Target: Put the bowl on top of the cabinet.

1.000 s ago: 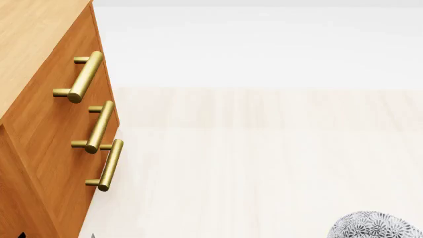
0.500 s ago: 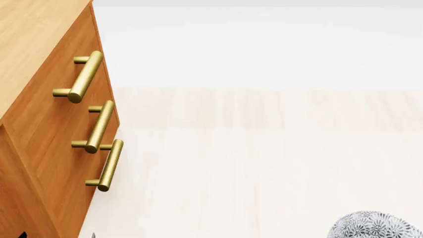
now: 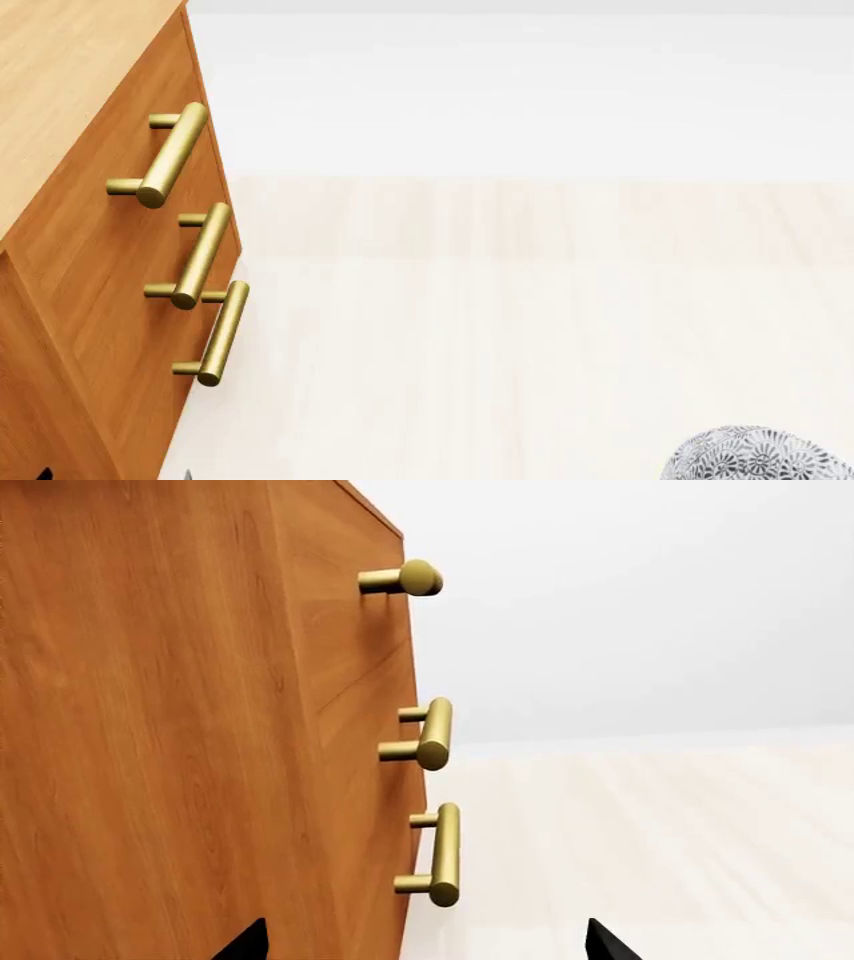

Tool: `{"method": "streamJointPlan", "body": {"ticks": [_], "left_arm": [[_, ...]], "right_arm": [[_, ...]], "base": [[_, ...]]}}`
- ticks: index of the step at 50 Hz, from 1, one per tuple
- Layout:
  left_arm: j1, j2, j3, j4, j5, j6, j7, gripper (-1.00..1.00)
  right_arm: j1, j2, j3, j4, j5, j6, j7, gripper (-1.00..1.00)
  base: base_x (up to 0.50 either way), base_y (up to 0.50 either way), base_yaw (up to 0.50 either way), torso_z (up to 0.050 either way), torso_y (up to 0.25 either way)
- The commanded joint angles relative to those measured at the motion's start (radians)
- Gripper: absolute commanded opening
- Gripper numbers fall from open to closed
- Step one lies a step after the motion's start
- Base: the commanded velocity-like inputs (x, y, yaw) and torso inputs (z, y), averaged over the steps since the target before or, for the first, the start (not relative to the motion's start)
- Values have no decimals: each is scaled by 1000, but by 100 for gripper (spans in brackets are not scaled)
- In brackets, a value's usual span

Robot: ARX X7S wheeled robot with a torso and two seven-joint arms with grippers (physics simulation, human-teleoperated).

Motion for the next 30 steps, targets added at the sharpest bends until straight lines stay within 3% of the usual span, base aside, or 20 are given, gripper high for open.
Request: {"method": "streamJointPlan", "body": {"ticks": [1, 30], "left_arm": [[1, -3, 3, 2, -1, 2, -4, 100], [-13, -5, 12, -13, -10, -1, -8, 100]], "right_arm": [[5, 2, -7, 4, -8, 2, 3, -100], [-17, -6, -11, -40, -73, -44, -9, -100]], "base": [[0, 0, 0, 0, 0], [0, 0, 0, 0, 0]]}}
